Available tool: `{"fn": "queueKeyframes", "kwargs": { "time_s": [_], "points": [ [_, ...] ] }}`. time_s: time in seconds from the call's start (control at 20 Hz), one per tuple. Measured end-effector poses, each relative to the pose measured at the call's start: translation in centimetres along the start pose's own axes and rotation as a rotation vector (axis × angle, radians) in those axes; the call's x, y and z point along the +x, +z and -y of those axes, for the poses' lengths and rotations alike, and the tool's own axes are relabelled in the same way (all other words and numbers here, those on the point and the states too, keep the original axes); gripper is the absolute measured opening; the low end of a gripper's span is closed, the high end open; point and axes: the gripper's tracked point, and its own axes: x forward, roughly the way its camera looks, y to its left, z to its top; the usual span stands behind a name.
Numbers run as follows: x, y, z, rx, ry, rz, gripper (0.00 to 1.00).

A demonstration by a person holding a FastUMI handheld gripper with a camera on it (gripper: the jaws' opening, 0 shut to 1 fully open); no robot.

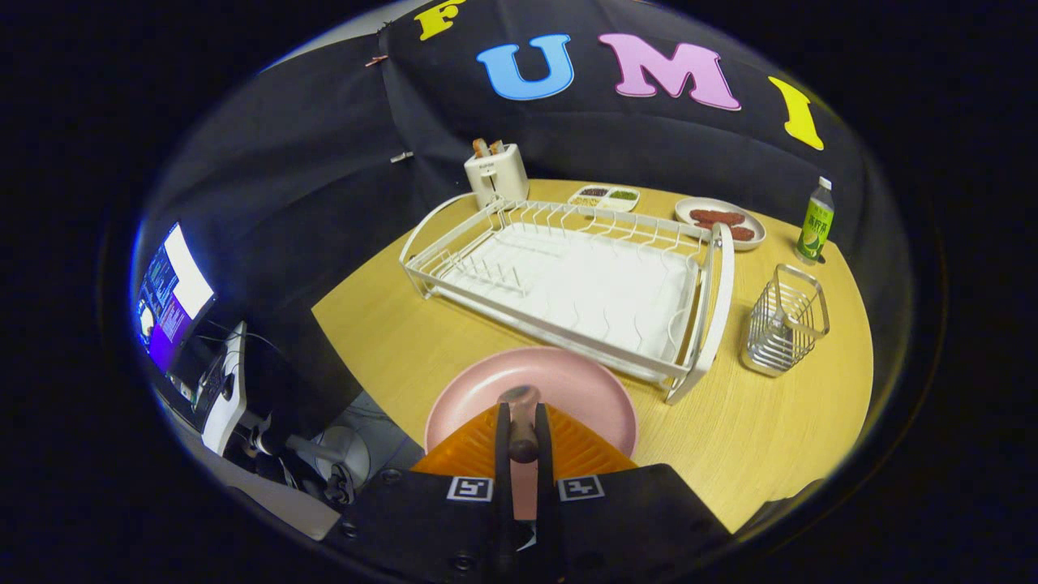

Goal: Take the plate from the dish rack, then take the spoon from the basket and place it into the plate.

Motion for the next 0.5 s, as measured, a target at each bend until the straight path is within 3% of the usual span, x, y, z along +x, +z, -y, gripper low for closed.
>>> {"fn": "queueKeyframes", "kwargs": {
  "time_s": [0.35,0.4,0.5],
  "points": [
    [1.1,-1.9,1.8,-0.029,-0.086,-0.047,0.22],
    [1.1,-1.9,2.0,-0.02,-0.095,-0.048,0.25],
    [0.9,-1.5,2.3,-0.005,-0.107,-0.043,0.42]
  ]
}}
